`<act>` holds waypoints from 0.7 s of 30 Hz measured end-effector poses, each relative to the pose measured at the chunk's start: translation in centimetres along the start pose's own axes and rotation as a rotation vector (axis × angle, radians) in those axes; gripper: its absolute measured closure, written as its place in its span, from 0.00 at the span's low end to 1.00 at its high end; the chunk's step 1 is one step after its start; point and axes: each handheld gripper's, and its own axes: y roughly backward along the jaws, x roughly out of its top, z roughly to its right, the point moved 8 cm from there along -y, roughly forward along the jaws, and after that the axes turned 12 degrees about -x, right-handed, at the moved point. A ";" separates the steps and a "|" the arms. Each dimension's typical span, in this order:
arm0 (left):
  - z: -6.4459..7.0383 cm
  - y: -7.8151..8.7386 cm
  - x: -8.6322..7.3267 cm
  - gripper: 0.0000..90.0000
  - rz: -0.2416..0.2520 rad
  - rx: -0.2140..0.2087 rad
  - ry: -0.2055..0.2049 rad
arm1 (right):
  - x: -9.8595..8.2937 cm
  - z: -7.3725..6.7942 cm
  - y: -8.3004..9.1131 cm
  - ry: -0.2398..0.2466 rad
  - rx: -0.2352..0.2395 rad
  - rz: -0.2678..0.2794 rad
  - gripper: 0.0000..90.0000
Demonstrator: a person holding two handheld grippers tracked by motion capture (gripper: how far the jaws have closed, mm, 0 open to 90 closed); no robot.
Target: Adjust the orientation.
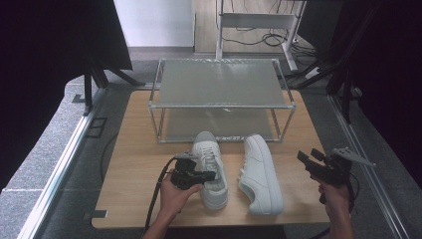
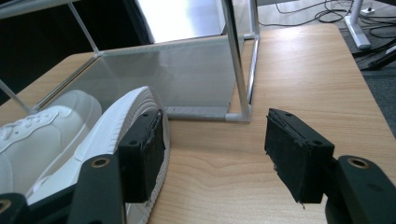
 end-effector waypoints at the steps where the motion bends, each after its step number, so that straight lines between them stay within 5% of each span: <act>1: 0.2 -0.2 0.0 0.97 -0.010 0.009 -0.013 | -0.1 0.0 0.0 0.007 0.001 -0.004 0.42; 5: 0.4 -0.9 -0.4 1.00 -0.042 0.019 -0.029 | -0.2 -0.1 0.0 0.010 0.003 -0.009 0.42; 13: -1.3 -1.3 -1.6 1.00 -0.098 0.093 -0.040 | 0.0 -1.4 -0.1 0.043 0.032 -0.007 0.40; 16: -1.6 -1.0 -1.7 1.00 -0.102 0.060 -0.034 | -0.4 -1.7 -0.3 0.047 0.033 -0.024 0.40; 21: -1.7 -0.6 -1.9 1.00 -0.108 0.063 -0.046 | -0.8 -2.0 -0.5 0.061 0.035 -0.038 0.40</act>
